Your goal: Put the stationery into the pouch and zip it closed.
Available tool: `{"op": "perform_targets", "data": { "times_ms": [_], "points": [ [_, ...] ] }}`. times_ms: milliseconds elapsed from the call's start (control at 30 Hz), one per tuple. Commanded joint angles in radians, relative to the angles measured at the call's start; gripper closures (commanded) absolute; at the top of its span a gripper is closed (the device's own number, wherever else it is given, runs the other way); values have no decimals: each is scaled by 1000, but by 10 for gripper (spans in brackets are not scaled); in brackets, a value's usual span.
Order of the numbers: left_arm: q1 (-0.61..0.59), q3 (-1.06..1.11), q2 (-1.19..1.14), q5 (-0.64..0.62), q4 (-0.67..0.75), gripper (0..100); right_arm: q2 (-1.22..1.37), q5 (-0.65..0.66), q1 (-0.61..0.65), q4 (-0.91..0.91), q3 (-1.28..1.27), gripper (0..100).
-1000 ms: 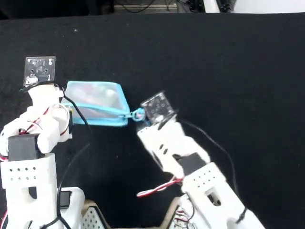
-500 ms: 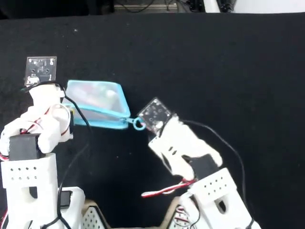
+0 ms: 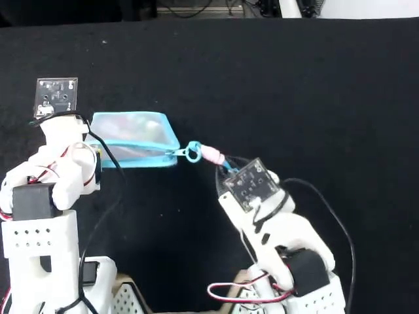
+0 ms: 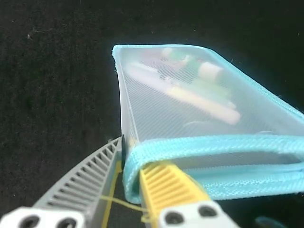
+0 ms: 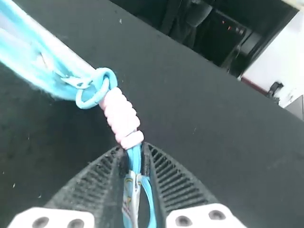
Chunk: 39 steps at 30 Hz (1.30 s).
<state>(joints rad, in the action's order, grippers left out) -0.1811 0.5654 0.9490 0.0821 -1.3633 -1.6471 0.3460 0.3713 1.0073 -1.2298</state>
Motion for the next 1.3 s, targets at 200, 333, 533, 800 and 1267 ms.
{"op": "perform_targets", "data": {
  "times_ms": [200,333,533,800,1267],
  "points": [
    [-16,-25,8,-3,3,970,25,-18,236,-101,199,988],
    [-16,-25,8,-5,3,970,171,-18,253,-107,329,988],
    [-16,-25,8,-8,3,970,380,-18,253,-109,447,987],
    [-15,-25,8,-8,3,970,641,-146,247,-273,550,986],
    [-16,-21,8,-5,3,970,796,-143,215,-52,708,791]
  ]
}}
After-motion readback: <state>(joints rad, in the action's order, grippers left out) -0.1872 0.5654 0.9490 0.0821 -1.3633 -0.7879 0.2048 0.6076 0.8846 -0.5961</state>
